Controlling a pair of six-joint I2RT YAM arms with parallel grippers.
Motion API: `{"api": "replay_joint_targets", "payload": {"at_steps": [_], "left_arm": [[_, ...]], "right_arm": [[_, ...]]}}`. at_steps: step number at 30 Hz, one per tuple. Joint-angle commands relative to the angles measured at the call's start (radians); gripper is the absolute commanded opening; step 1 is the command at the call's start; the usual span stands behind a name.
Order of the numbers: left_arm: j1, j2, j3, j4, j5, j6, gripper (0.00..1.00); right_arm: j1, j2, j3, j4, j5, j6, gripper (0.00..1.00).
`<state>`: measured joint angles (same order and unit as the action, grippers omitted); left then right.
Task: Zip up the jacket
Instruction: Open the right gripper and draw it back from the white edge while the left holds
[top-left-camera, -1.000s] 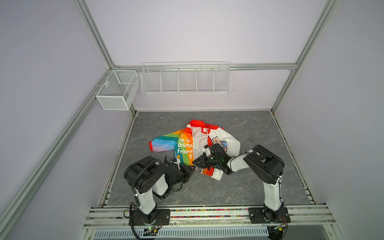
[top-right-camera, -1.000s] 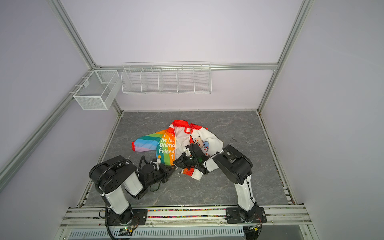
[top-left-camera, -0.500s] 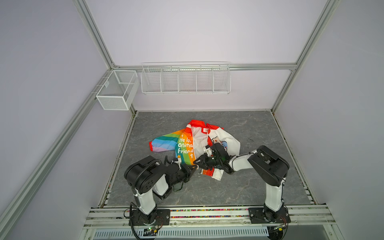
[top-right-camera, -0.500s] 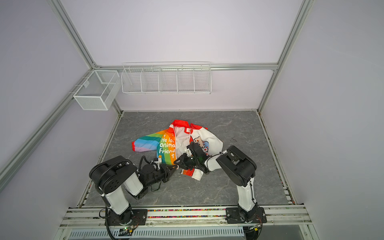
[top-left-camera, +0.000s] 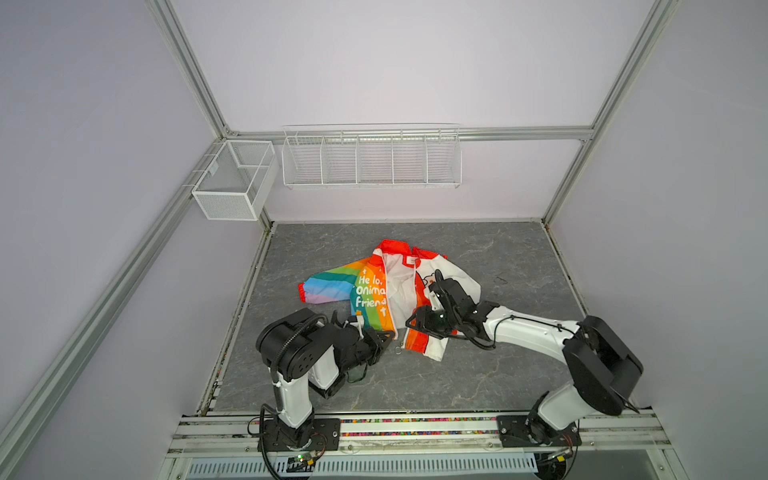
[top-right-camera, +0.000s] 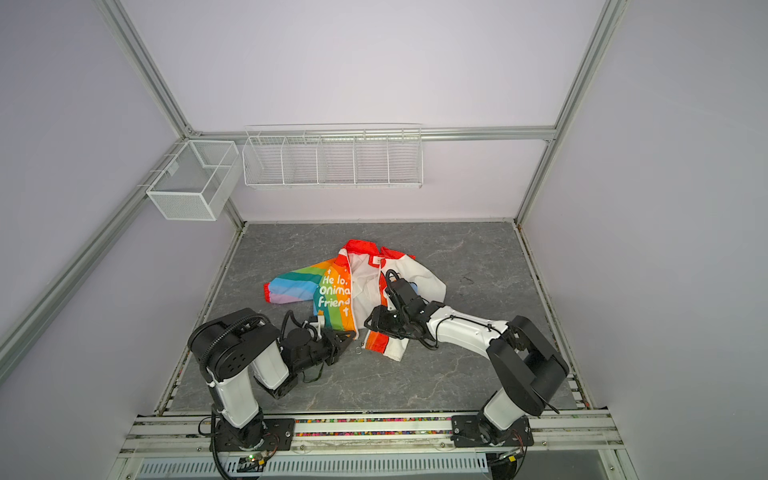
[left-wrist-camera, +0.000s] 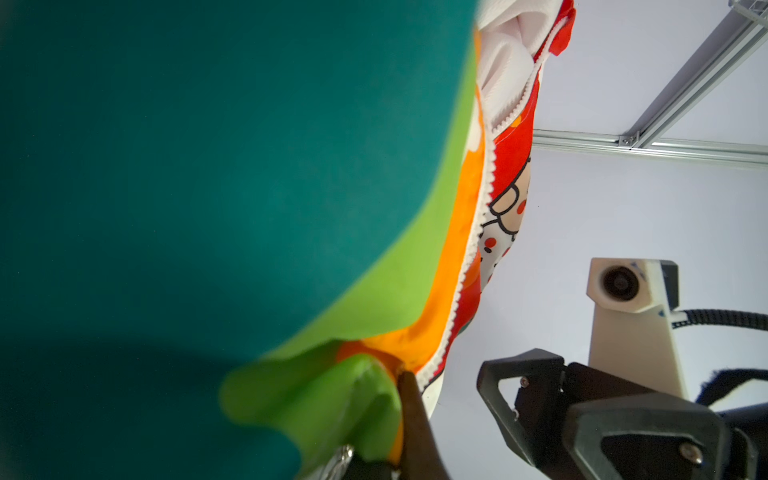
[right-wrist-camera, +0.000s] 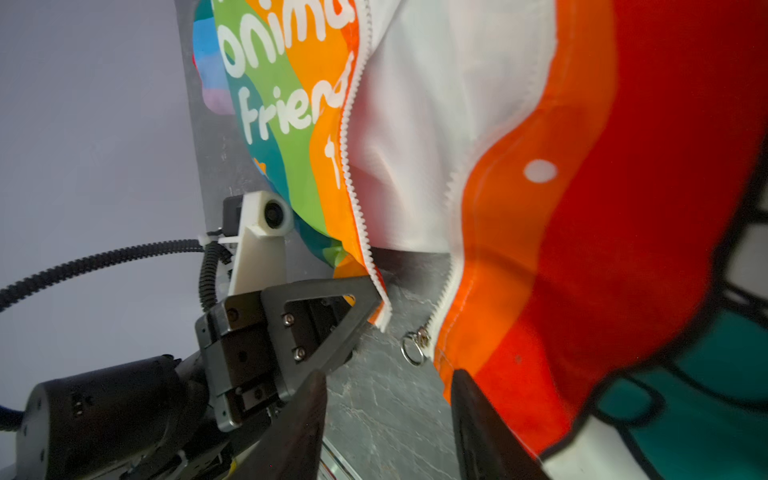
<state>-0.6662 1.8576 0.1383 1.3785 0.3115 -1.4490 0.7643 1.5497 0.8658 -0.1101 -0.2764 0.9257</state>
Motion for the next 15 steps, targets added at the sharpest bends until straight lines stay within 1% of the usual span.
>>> {"api": "replay_joint_targets", "payload": {"at_steps": [1, 4, 7, 9, 12, 15], "left_arm": [[-0.003, 0.016, 0.004, 0.001, -0.020, 0.044, 0.00], [-0.003, -0.010, 0.013, -0.088, -0.029, 0.072, 0.00], [-0.005, -0.077, 0.043, -0.245, -0.032, 0.108, 0.00], [-0.015, -0.160, 0.086, -0.395, -0.047, 0.149, 0.00], [-0.021, -0.296, 0.141, -0.676, -0.086, 0.217, 0.00], [-0.020, -0.365, 0.178, -0.821, -0.101, 0.262, 0.00]], "right_arm": [[0.024, -0.065, -0.022, -0.165, 0.086, -0.059, 0.51], [0.039, -0.109, -0.022, -0.228, 0.133, -0.075, 0.52], [0.047, -0.133, -0.021, -0.258, 0.159, -0.083, 0.53], [0.049, -0.143, -0.015, -0.269, 0.171, -0.087, 0.54], [0.059, -0.148, -0.005, -0.276, 0.186, -0.089, 0.56], [0.068, -0.148, 0.007, -0.284, 0.199, -0.093, 0.60]]}}
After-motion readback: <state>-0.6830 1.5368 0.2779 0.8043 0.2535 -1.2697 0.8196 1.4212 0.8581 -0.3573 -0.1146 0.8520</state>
